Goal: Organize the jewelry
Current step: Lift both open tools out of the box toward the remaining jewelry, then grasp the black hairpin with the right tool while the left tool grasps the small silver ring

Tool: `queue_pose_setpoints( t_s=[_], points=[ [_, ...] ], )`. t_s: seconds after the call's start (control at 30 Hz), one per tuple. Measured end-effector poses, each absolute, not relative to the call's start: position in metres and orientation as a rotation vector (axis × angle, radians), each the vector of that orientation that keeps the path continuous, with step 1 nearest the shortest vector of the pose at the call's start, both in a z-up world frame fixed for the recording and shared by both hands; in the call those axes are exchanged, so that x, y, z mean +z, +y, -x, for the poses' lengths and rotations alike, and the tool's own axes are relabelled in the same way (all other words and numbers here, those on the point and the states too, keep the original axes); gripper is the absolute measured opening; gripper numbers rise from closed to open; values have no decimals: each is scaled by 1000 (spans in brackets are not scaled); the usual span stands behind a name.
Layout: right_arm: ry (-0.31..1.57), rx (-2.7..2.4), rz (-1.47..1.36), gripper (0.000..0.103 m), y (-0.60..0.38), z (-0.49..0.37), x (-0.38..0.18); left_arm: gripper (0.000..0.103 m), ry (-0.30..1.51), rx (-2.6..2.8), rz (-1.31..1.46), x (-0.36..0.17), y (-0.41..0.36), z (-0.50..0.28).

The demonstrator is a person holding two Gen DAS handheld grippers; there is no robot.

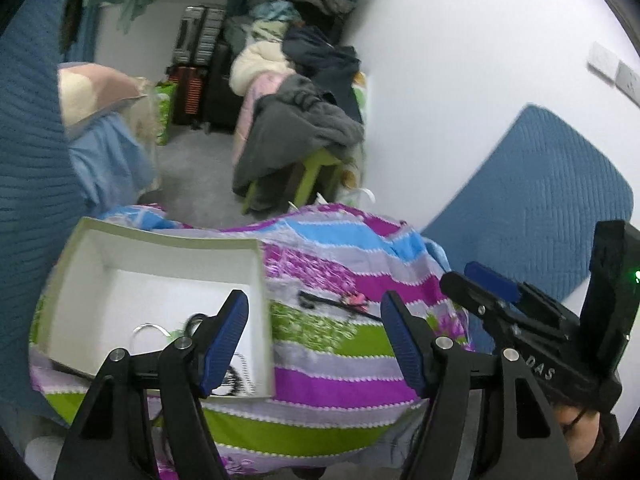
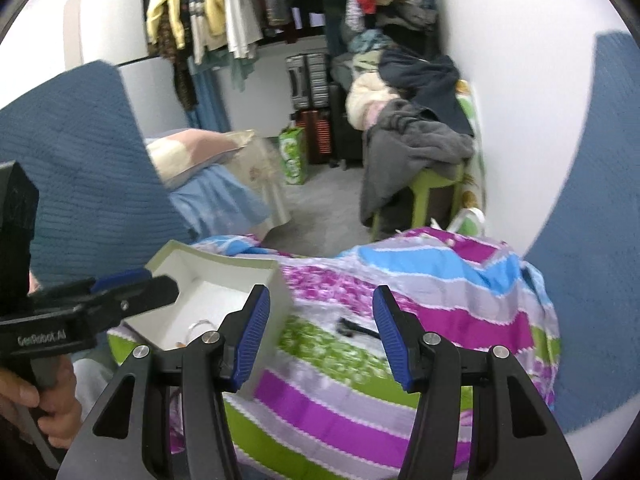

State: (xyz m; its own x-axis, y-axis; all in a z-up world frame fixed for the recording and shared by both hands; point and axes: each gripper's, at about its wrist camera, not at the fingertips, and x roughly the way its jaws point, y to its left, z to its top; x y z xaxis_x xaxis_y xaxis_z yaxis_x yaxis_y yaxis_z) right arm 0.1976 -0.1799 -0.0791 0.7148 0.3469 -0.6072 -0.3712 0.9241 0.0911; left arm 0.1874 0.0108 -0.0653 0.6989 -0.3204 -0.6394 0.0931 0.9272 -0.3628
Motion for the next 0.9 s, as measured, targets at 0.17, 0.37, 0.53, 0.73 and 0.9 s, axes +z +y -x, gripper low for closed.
queue_pose_setpoints(
  t_s=[0.17, 0.37, 0.53, 0.73, 0.9],
  points=[
    [690, 345, 7, 51, -217, -200, -98, 68, 796, -283, 295, -80, -21, -195],
    [742, 308, -71, 51, -253, -207, -126, 68, 830, -331, 269, -104, -58, -205],
    [749, 335, -115, 51, -265, -216, -135, 61, 875, -358, 272, -132, -78, -220],
    [799, 372, -211, 47, -279, -240, -154, 56, 945, -374, 259, -177, -96, -242],
    [867, 398, -274, 43, -285, -269, -181, 47, 996, -367, 259, -214, -104, -263]
  ],
)
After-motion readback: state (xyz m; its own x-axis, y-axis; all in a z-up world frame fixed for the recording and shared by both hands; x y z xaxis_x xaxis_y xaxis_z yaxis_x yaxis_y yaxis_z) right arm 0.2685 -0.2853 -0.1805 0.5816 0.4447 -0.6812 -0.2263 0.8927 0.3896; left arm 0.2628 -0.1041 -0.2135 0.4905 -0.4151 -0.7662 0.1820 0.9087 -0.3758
